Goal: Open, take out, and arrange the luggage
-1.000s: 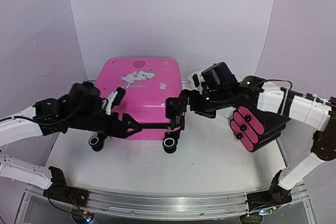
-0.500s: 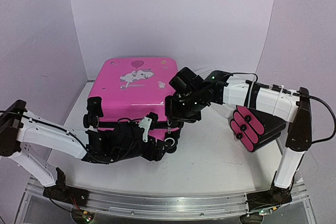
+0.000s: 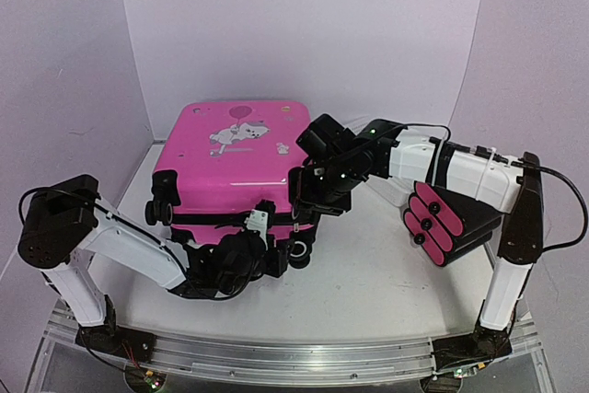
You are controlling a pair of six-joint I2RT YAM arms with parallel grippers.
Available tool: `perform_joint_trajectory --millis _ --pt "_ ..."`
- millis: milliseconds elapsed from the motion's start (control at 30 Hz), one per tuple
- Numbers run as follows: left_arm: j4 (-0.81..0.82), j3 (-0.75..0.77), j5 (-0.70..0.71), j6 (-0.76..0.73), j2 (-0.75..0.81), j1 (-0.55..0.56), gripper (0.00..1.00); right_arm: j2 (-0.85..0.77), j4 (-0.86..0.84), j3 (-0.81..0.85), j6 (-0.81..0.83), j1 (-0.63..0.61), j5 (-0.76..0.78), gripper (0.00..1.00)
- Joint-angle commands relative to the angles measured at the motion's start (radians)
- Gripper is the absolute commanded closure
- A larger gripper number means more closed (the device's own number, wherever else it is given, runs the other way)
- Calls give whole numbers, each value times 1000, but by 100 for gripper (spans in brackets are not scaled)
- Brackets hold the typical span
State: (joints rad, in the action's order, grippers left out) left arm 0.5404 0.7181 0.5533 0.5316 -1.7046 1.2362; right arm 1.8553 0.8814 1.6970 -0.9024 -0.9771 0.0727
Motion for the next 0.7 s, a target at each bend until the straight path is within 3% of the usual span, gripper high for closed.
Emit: perform_joint_trajectory --millis 0,233,467,567,667 --pt "86 62 113 107 -39 3 49 -23 -110 40 -22 -18 -58 97" --pt "86 163 210 121 -137 18 50 -22 -131 45 -66 -23 -65 100" --pt "83 283 343 53 -221 31 43 -30 -156 27 -126 -31 -59 100" --pt "82 310 420 54 -251 32 49 -32 -175 20 -143 -37 -62 100" --pt "82 331 478 19 -266 32 68 -32 -177 21 -150 -43 -59 100"
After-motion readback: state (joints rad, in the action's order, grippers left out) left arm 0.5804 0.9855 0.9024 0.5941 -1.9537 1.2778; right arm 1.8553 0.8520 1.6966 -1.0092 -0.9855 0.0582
